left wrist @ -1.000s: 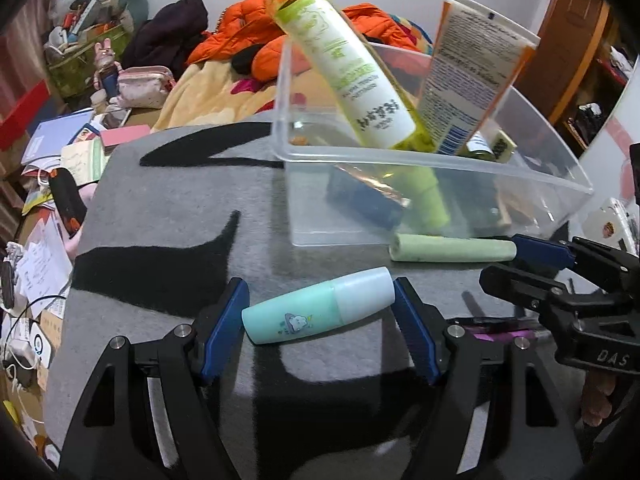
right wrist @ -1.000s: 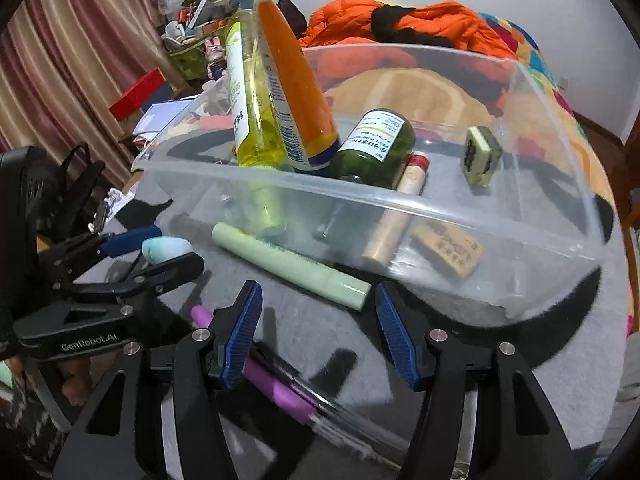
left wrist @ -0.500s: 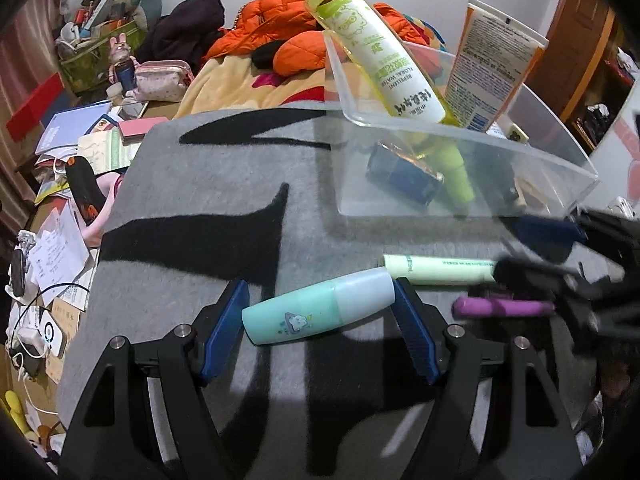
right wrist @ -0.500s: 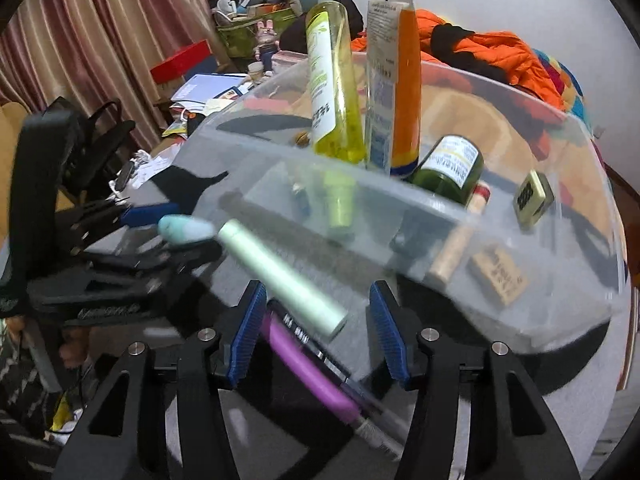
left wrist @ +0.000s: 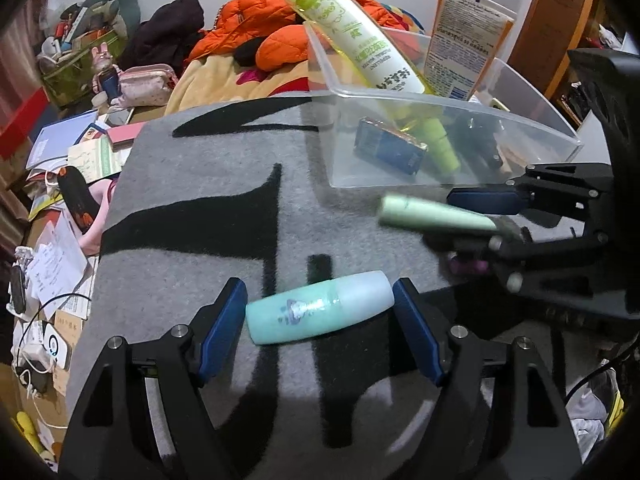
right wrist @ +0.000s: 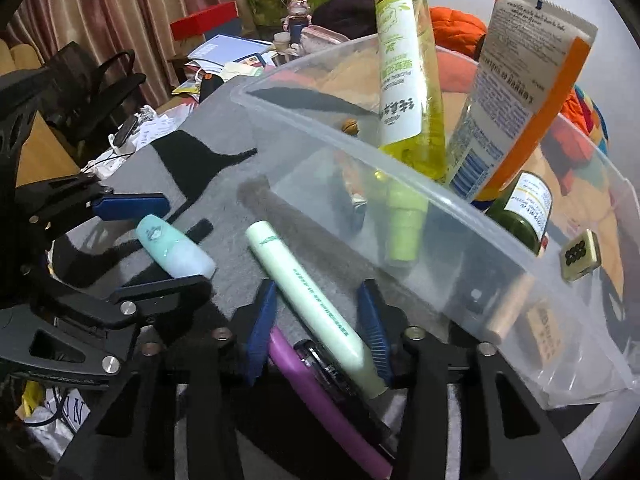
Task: Organize objects
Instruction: 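Hold the roll-on bottle with the left tool while the right tool grasps the pale green tube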
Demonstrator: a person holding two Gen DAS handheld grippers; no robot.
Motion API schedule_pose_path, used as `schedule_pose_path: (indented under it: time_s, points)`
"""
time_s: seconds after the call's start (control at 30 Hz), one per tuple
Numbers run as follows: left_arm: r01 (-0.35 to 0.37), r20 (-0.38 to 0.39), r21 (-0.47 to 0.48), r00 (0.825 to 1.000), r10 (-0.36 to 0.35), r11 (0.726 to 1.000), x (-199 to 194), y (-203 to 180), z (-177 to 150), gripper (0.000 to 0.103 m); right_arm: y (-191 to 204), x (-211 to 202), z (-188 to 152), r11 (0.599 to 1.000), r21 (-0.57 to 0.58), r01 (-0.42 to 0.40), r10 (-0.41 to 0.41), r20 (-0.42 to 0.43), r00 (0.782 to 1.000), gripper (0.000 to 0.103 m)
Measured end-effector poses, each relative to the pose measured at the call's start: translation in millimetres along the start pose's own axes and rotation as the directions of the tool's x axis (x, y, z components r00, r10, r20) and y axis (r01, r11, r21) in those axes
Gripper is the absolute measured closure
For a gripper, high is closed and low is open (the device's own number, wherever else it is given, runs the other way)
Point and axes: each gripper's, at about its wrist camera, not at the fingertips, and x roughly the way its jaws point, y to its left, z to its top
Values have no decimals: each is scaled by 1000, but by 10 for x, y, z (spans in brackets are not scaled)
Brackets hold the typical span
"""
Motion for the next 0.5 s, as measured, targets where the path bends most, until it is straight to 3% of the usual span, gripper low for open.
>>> schedule_pose_path:
  time_s: [0.33,0.4,0.5]
  points:
    - [-29,6,-30,1000,29,999,-13,32,-60,22,-32,-120,-34,999,38,-5,4,28,1000,86]
    - [-37,17,-19,999,37,999,-10,-15,-66,30,-29,-173,-55,999,40,-7,6,37,999,88]
    - [-36,27,-10,999,37,999,-19,-63,-74,30,-48,-268,-91,999,53,-13,10,56,998,89]
